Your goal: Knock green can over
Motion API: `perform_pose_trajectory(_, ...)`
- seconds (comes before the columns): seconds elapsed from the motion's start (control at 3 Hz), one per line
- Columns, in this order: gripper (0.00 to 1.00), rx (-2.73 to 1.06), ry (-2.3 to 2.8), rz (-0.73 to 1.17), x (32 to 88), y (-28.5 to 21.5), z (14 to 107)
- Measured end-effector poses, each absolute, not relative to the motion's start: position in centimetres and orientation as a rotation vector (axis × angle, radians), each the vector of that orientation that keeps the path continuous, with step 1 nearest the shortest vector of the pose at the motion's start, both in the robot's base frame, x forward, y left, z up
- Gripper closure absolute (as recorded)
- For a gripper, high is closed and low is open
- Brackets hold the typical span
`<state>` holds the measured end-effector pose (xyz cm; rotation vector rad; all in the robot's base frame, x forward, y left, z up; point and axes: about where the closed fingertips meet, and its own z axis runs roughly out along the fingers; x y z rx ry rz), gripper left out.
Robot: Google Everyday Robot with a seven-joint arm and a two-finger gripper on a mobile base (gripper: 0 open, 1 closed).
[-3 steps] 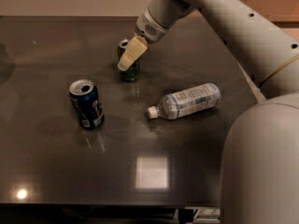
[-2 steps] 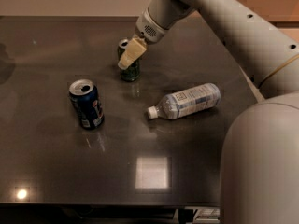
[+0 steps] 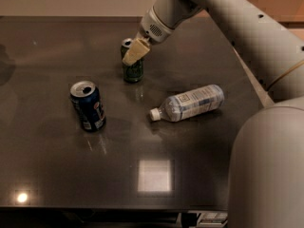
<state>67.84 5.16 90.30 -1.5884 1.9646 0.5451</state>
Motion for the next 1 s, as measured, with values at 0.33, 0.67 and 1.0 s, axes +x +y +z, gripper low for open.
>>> perform_pose_trajectory(0.33, 0.96, -1.627, 1.958, 0.499, 67.5, 3.9, 91.9)
perform_pose_trajectory(0.67, 1.0, -1.721, 1.965, 0.378, 67.0, 1.8, 93.4)
perform_pose_trajectory(1.0, 1.0, -1.823, 1.991, 0.227, 66.5, -0.6, 94.0)
